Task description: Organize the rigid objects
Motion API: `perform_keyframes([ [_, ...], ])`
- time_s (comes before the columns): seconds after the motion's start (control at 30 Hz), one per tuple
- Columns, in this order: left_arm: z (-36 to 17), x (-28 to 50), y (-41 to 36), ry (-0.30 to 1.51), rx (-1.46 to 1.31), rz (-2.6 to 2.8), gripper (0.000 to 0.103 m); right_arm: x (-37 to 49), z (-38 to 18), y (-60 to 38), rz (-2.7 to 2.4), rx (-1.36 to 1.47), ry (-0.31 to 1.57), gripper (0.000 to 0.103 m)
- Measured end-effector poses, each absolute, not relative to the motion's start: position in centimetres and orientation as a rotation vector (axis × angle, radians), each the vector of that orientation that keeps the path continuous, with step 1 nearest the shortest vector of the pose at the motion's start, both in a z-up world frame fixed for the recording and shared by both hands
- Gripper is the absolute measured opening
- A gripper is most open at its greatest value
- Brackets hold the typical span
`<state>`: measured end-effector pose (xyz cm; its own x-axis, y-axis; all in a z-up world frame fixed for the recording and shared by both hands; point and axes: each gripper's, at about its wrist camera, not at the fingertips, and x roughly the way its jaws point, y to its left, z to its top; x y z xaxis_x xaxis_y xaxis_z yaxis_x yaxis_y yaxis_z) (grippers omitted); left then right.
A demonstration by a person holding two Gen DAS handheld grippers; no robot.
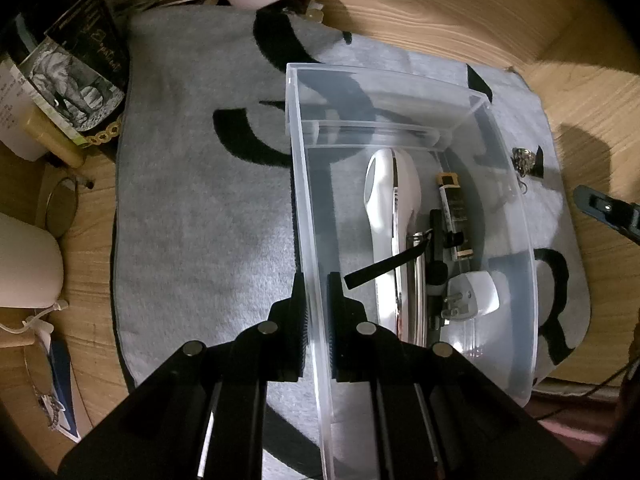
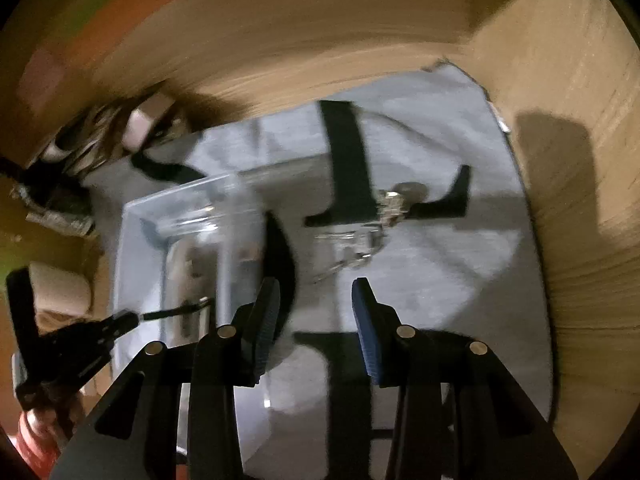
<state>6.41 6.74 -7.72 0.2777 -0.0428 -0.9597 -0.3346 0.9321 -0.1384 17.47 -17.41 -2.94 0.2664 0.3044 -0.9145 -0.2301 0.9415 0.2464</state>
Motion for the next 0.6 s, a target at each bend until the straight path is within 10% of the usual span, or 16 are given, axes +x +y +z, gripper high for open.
perform_keyframes([
  [0.6,-7.8,6.7,7.0,1.303,-0.404,0.250,0.006,23.2,-10.3,-16.8,0.344,0.048,1.403,0.038],
])
